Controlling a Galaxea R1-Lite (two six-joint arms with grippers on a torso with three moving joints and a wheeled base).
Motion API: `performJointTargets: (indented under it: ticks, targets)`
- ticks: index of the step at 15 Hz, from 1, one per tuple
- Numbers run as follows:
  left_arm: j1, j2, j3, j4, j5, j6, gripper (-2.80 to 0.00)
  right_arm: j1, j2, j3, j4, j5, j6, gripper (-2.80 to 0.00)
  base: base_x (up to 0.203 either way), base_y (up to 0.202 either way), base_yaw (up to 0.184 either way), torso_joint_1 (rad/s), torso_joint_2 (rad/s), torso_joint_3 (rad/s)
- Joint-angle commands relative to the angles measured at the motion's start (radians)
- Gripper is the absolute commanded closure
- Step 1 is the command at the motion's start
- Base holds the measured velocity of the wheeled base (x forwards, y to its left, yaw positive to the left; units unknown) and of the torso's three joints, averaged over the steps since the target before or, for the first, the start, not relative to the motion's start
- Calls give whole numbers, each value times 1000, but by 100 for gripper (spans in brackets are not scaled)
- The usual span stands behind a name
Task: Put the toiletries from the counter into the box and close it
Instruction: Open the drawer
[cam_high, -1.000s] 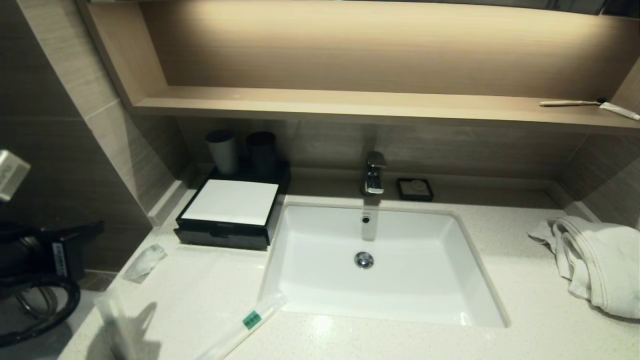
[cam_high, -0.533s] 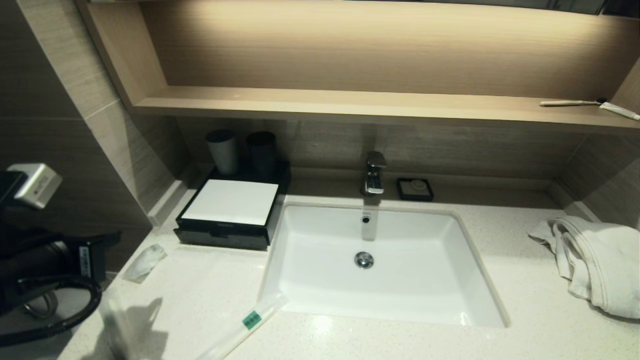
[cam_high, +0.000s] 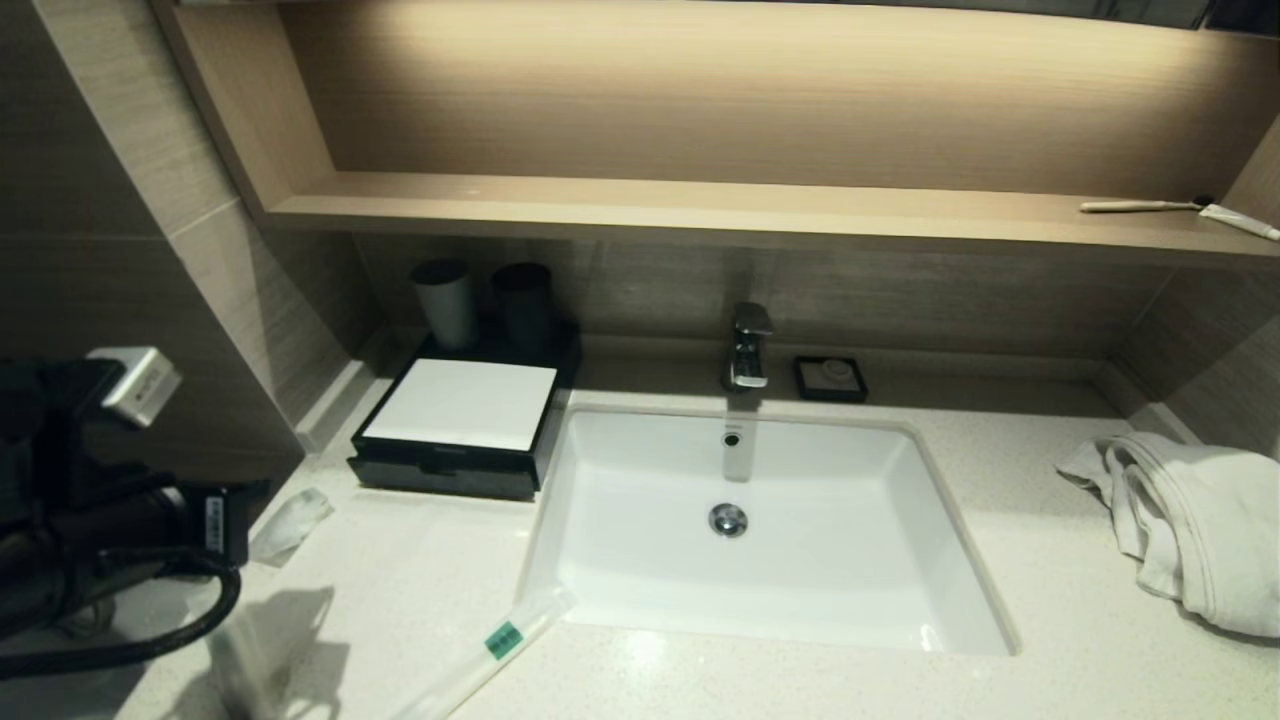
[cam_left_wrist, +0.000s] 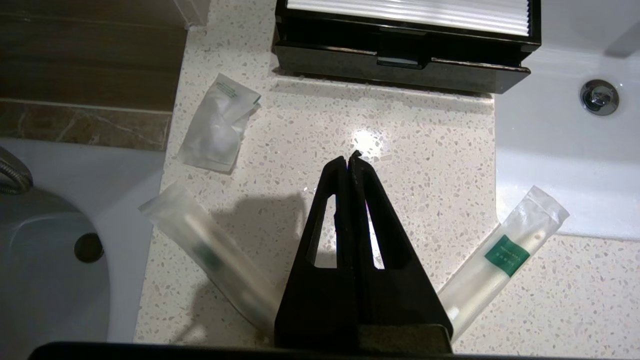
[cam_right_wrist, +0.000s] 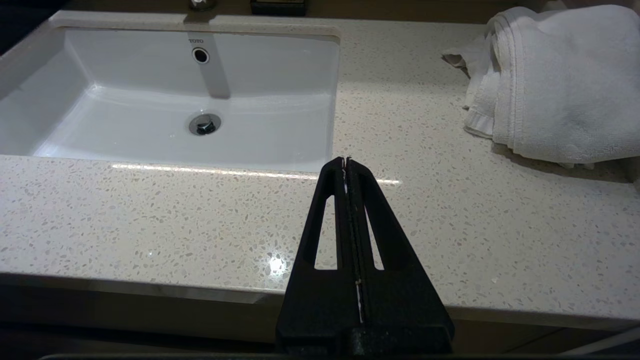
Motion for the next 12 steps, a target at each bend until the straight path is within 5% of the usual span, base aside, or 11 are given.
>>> performJointTargets:
  ticks: [1, 12]
  targets:
    - [0, 42, 0, -6, -1, -9, 0, 0, 0, 0, 0, 0, 0, 0, 0, 0, 0, 0, 0, 0]
    - [-1, 197, -2, -127, -1, -44, 0, 0, 0, 0, 0, 0, 0, 0, 0, 0, 0, 0, 0, 0]
